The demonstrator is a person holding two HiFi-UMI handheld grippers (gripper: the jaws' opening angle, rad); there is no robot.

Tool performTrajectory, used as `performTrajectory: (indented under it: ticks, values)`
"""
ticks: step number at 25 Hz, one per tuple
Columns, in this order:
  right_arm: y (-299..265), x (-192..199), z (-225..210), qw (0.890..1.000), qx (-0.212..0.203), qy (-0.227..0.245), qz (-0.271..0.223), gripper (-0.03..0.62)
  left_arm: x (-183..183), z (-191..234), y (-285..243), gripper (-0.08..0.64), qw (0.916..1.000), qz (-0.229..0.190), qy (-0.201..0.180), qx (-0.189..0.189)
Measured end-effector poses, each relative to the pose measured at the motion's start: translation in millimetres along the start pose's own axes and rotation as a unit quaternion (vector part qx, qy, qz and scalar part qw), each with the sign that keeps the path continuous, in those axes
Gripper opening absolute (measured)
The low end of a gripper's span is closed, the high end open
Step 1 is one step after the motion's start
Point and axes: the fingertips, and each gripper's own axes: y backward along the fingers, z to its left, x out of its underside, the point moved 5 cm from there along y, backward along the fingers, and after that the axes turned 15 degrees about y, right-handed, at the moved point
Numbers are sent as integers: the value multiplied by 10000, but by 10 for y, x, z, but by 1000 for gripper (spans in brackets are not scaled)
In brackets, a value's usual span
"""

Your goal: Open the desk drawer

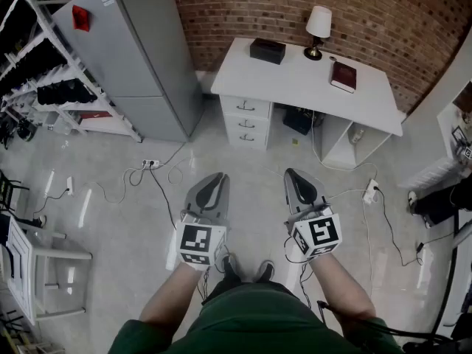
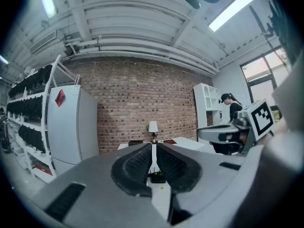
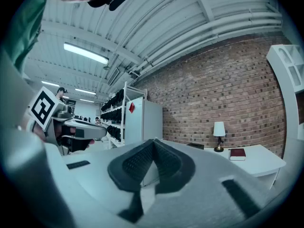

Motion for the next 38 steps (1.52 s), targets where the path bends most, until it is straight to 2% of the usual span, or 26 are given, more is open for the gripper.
performTrajectory:
  ticks: [5,10,20,25,30,38]
  values:
    - [-184,-79,400,10000,42,-9,59,-2,-13,457,273,25,10000,13,32,-16]
    - [-377,-180,606,9997,225,-101,14,0,-67,860,411,25,9999,-8,133,-61]
    - [-693,-282,971,9987,495,-29,88,2,-170,1422,479,25,9997,-107,150,133]
    - [-884,-248,938,9986,502,-3,140,0,-198,1606,324,25,9996,-138,248,93]
    - [-1266,-78,872,9985,469,-218,148,0,-126,1853,76,25,9995,-21,307,-33]
    - [-2126,267,482,9982,271,-503,160,0,-237,2235,-713,25,9994,50,209,-280]
